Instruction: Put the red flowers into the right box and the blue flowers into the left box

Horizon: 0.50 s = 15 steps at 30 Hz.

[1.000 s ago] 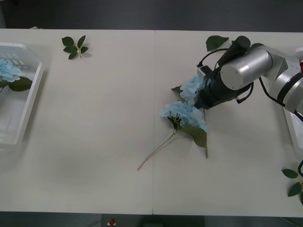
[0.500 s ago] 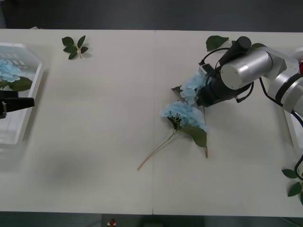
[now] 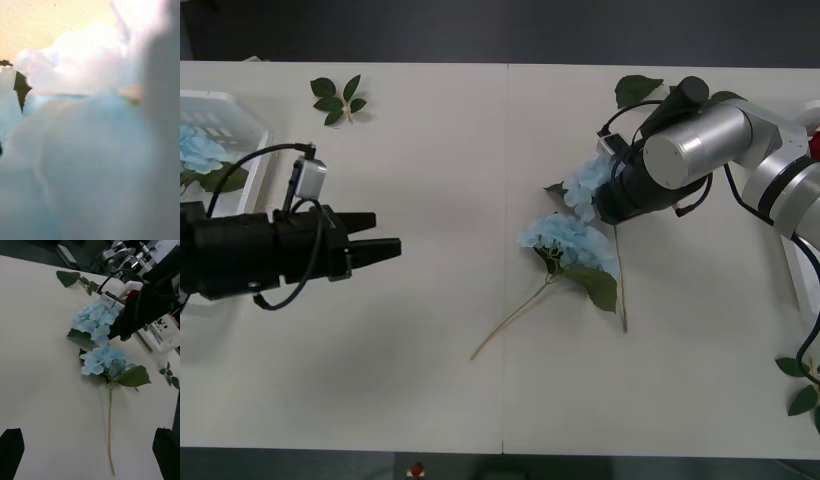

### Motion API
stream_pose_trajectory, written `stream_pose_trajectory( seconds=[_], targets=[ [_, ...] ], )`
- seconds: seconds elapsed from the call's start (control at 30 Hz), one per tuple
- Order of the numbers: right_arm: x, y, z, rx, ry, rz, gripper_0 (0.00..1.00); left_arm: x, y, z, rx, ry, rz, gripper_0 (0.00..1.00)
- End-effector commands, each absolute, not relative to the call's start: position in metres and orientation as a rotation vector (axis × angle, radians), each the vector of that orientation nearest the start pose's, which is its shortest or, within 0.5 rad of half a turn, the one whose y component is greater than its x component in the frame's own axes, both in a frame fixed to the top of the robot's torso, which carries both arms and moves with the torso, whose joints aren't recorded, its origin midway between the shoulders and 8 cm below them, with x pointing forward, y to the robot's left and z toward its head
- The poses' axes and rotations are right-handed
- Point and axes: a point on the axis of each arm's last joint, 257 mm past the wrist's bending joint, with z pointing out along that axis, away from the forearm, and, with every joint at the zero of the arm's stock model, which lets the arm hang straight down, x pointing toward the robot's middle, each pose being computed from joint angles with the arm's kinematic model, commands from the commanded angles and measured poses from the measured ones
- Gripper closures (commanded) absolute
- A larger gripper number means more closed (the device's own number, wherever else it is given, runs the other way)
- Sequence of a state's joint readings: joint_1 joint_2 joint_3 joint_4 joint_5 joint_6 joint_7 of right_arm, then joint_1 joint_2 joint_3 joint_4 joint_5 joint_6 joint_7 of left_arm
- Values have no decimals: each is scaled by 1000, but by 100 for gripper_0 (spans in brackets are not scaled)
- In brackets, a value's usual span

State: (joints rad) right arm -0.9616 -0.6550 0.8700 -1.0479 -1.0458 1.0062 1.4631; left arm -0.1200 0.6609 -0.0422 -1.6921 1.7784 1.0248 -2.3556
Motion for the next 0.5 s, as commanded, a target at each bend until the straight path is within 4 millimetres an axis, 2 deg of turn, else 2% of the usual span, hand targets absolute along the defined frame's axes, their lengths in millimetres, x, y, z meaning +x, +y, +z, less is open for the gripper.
stream_pose_trajectory(
  seconds=[0.03, 0.17, 0.3, 0.5],
  targets=[
    [587, -178, -288, -629, 2560, 73, 81, 436, 101, -147, 744, 1716, -1049, 0],
    [588, -179, -290, -645, 2551, 51, 89, 429, 69, -144, 733, 1677, -1127, 0],
    [587, -179, -293, -648, 2551, 49, 100, 426, 50, -142, 728, 1660, -1170, 0],
    [591, -177, -286, -623, 2544, 74, 100, 430, 29, -143, 702, 1649, -1190, 0]
  ],
)
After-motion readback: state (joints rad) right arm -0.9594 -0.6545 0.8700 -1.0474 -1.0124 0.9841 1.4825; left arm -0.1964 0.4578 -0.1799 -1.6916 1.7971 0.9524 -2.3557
